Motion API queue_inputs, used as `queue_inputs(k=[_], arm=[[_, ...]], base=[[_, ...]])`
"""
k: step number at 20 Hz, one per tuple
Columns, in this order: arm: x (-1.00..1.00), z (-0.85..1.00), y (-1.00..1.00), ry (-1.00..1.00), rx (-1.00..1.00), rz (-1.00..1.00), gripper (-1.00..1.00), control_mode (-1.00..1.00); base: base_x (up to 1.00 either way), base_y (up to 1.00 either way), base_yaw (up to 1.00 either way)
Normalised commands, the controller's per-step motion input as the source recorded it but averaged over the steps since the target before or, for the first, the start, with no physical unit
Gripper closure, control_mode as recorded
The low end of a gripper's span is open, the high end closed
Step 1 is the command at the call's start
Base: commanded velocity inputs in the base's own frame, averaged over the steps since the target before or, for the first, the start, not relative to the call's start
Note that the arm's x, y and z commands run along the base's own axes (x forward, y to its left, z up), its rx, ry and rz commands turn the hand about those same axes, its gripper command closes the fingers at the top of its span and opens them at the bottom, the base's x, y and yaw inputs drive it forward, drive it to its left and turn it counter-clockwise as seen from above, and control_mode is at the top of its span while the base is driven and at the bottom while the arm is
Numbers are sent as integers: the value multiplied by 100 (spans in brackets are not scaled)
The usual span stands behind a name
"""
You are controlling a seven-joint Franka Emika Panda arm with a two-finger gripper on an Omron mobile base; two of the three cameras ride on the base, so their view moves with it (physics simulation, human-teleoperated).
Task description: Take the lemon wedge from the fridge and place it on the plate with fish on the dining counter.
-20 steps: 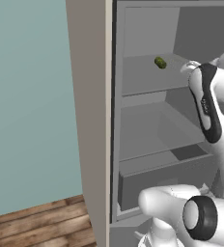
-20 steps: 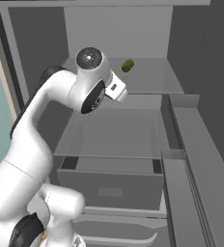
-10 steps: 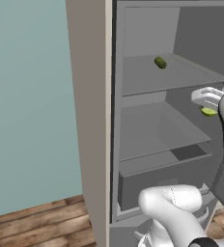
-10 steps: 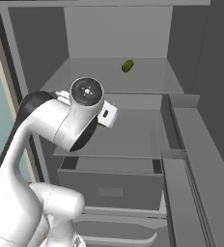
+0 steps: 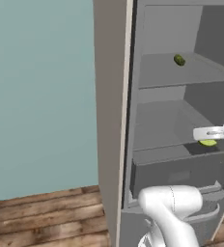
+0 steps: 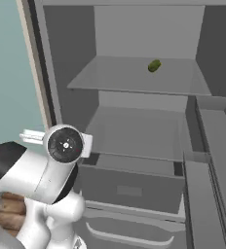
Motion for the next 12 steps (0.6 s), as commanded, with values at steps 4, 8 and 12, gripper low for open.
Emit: queue_inputs(k=[4, 8, 12], arm=[[0, 0, 0, 0, 0, 0, 100, 100], [0, 0, 0, 0, 0, 0, 100, 100], [0, 0, 0, 0, 0, 0, 100, 100]], base=[[-47, 38, 82], [-10, 24, 96], [-5, 18, 98]])
